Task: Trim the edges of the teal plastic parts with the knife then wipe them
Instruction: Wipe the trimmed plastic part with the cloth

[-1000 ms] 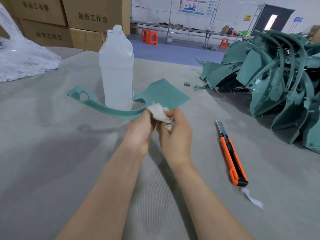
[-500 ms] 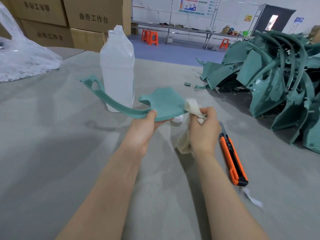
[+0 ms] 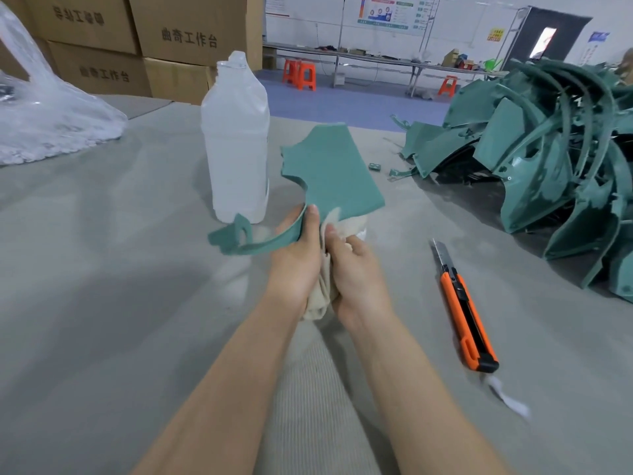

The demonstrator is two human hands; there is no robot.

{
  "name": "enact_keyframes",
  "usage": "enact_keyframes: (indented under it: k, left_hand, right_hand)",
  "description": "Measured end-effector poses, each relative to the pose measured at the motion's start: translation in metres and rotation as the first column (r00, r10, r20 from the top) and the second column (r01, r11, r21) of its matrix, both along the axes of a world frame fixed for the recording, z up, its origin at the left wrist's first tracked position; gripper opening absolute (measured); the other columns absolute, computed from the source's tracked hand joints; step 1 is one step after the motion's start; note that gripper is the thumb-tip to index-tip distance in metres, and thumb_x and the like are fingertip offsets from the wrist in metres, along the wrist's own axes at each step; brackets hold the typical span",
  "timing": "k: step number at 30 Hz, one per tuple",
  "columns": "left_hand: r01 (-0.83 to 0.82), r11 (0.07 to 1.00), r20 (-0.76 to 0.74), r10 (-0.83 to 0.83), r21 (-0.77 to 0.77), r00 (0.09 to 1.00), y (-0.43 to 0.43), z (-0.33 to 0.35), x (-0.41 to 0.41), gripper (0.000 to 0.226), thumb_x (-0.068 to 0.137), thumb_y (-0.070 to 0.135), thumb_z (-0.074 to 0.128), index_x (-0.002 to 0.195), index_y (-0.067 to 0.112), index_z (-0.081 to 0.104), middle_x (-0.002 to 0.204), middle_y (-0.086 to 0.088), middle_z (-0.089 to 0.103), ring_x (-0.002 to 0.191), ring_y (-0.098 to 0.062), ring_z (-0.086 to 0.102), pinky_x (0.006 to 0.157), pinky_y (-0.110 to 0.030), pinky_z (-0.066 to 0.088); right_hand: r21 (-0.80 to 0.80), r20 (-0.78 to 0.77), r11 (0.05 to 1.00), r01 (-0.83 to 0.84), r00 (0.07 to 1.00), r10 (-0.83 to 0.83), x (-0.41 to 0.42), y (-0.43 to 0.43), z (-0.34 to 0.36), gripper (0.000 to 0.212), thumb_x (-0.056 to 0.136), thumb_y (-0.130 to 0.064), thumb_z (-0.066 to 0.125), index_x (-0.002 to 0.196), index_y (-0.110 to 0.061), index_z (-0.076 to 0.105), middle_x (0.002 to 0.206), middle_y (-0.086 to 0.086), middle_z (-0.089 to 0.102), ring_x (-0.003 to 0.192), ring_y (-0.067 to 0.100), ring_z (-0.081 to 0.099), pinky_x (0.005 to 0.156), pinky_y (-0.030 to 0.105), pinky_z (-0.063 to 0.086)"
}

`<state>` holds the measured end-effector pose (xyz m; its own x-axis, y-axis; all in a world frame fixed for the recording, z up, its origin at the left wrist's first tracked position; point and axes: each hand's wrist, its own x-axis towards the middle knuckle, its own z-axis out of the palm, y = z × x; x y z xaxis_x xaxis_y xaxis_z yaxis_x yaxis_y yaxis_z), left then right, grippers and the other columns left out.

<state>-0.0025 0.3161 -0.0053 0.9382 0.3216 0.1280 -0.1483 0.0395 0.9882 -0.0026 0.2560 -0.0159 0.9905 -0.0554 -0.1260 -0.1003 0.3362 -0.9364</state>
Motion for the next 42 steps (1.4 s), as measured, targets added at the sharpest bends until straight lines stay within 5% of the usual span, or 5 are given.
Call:
enact_keyframes:
  k: [10,13,26,33,42]
  left_hand:
    - [0.119,0.978,-0.016,-0.118,0.171,0.993,-0.003,-0.002,0.0,0.03,0.101,0.028,0.045,0.073,0.029,0.056,0.059,0.033,0.062,0.063,0.014,0.059,0.061,0.002,0.041]
    - [0.191,0.955,0.007,-0.198,0.228,0.98,-0.003,0.0,-0.001,0.027,0.101,0.023,0.043,0.093,0.009,0.064,0.099,-0.012,0.071,0.099,-0.031,0.064,0.095,-0.042,0.05]
    - [0.007,0.994,0.03,-0.003,-0.113,1.0,0.011,-0.003,0.007,0.012,0.1,0.025,0.048,0.1,0.022,0.059,0.101,-0.001,0.071,0.095,-0.019,0.069,0.09,-0.037,0.054]
    - [0.096,0.995,0.03,-0.095,-0.039,0.995,0.009,-0.008,0.01,0.028,0.1,0.014,0.043,0.09,0.034,0.059,0.09,0.014,0.065,0.089,-0.006,0.068,0.074,-0.023,0.051]
    - [0.206,0.956,0.054,-0.199,-0.21,0.978,0.009,0.004,0.004,0.026,0.101,0.01,0.04,0.11,0.025,0.059,0.107,-0.001,0.069,0.096,-0.018,0.068,0.079,-0.026,0.058]
  right_hand:
    - [0.297,-0.027,0.94,0.17,0.985,-0.17,0.008,-0.023,0.009,0.02,0.1,-0.016,0.051,0.107,-0.001,0.063,0.094,0.012,0.072,0.076,0.019,0.07,0.076,0.033,0.059]
    - [0.298,-0.002,0.912,0.283,0.955,-0.295,0.016,-0.046,0.011,0.026,0.101,-0.016,0.048,0.114,0.003,0.06,0.104,0.017,0.069,0.086,0.024,0.069,0.085,0.037,0.057]
    - [-0.287,0.172,0.79,0.542,0.84,-0.514,0.018,-0.066,0.009,0.015,0.096,-0.021,0.053,0.09,-0.009,0.059,0.089,0.007,0.067,0.074,0.01,0.058,0.071,0.028,0.047]
    - [-0.708,0.579,0.629,0.321,0.774,0.257,0.003,-0.014,-0.004,0.05,0.086,0.004,0.041,0.128,-0.012,0.06,0.138,0.005,0.056,0.136,0.021,0.042,0.116,0.036,0.021]
    - [-0.721,0.611,0.472,0.508,0.786,0.088,0.012,-0.028,-0.017,0.055,0.085,0.008,0.045,0.134,-0.014,0.056,0.144,0.003,0.05,0.141,0.019,0.036,0.119,0.038,0.009]
